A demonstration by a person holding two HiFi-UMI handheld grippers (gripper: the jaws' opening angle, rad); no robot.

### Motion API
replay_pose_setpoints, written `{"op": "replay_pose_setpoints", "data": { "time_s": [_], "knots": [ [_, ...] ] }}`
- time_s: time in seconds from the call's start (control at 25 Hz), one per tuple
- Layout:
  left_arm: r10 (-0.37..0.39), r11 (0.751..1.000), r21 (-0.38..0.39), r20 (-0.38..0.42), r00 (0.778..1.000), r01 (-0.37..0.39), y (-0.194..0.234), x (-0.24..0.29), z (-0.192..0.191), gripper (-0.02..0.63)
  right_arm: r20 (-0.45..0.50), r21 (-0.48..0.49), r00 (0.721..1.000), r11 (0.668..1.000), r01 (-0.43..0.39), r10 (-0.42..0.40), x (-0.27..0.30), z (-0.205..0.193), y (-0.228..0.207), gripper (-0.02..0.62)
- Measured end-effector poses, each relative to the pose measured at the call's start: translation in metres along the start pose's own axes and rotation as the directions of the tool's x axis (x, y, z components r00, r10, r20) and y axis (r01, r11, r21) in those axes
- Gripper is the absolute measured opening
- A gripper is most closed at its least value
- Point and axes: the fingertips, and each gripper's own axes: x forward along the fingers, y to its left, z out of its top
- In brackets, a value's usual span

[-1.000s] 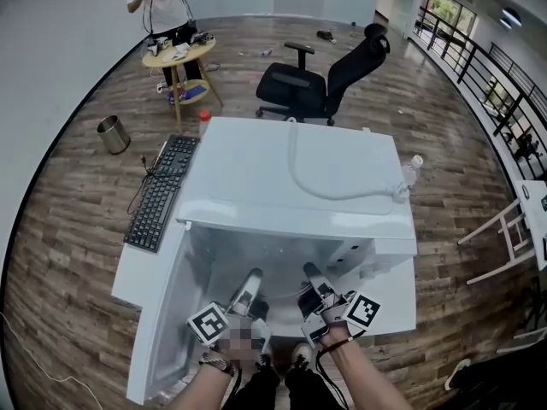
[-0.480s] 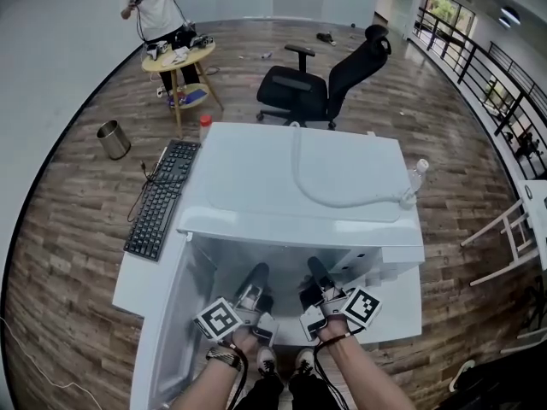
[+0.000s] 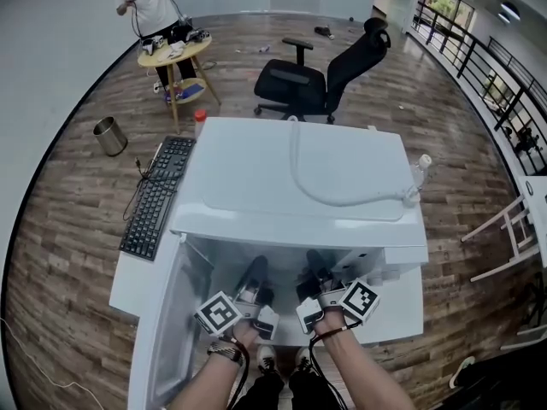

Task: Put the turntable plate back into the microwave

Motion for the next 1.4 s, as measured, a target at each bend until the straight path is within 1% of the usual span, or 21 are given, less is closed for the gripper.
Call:
{"op": "replay_pose_setpoints", "data": {
  "time_s": [0.16,0.28,0.4,0.56,0.64,0.72,0.8,0.88,0.96,1.04,1.08,1.16,1.24,1.28,1.4],
  "knots": [
    [-0.022,0.997,-0.069,0.035,0.999,0.024,-0.005,0.004,0.000,0.067,0.012,0.013,1.000,1.000,0.011,-0.011,0.002,0.001,0.001,0.034],
    [-0.001,0.999,-0.054,0.039,0.999,0.003,0.000,0.003,0.001,0.066,0.012,0.001,0.999,0.999,0.034,-0.034,0.002,0.001,0.000,0.034],
    [-0.001,0.998,-0.063,0.051,0.999,0.004,0.000,0.004,0.002,0.059,-0.004,-0.027,0.998,0.997,0.066,-0.066,-0.001,-0.003,-0.003,0.041],
    [-0.050,0.989,-0.132,0.081,0.995,0.060,-0.014,0.012,0.004,0.051,-0.010,-0.004,0.996,0.996,0.086,-0.086,-0.008,-0.014,-0.005,0.048],
    [-0.042,0.991,-0.124,0.076,0.996,0.051,-0.013,0.012,0.004,0.049,-0.013,0.011,0.995,0.995,0.104,-0.104,-0.012,-0.019,-0.007,0.051],
    [-0.050,0.989,-0.135,0.082,0.995,0.061,-0.013,0.013,0.005,0.048,-0.023,0.019,0.992,0.992,0.121,-0.121,-0.014,-0.024,-0.010,0.051],
    [-0.037,0.990,-0.131,0.090,0.995,0.048,-0.008,0.011,0.007,0.046,-0.033,0.018,0.990,0.990,0.139,-0.139,-0.015,-0.027,-0.012,0.052],
    [-0.040,0.989,-0.138,0.101,0.994,0.054,-0.009,0.012,0.008,0.046,-0.038,0.010,0.987,0.988,0.154,-0.153,-0.014,-0.028,-0.012,0.052],
    [-0.030,0.991,-0.127,0.098,0.995,0.042,-0.008,0.012,0.008,0.048,-0.043,0.002,0.987,0.988,0.153,-0.152,-0.012,-0.027,-0.010,0.054],
    [-0.036,0.991,-0.123,0.091,0.995,0.047,-0.012,0.015,0.008,0.055,-0.030,0.017,0.988,0.988,0.151,-0.150,-0.011,-0.024,-0.010,0.052],
    [-0.021,0.993,-0.110,0.081,0.997,0.030,-0.012,0.016,0.007,0.066,-0.015,0.033,0.989,0.988,0.149,-0.149,-0.010,-0.022,-0.009,0.048],
    [0.034,0.996,-0.079,0.055,0.998,-0.030,-0.007,0.014,0.005,0.104,0.020,0.058,0.990,0.988,0.142,-0.143,-0.010,-0.017,-0.007,0.048],
    [0.099,0.995,-0.036,0.033,0.995,-0.098,0.002,0.008,0.002,0.110,0.035,0.059,0.989,0.989,0.139,-0.141,-0.008,-0.015,-0.004,0.043],
    [0.116,0.993,-0.021,0.026,0.993,-0.116,0.005,0.006,0.002,0.112,0.033,0.055,0.989,0.989,0.140,-0.142,-0.008,-0.016,-0.004,0.041],
    [0.127,0.992,0.012,0.003,0.992,-0.127,0.006,0.003,0.002,0.111,0.034,0.058,0.988,0.988,0.146,-0.148,-0.009,-0.018,-0.005,0.040]
  ]
}}
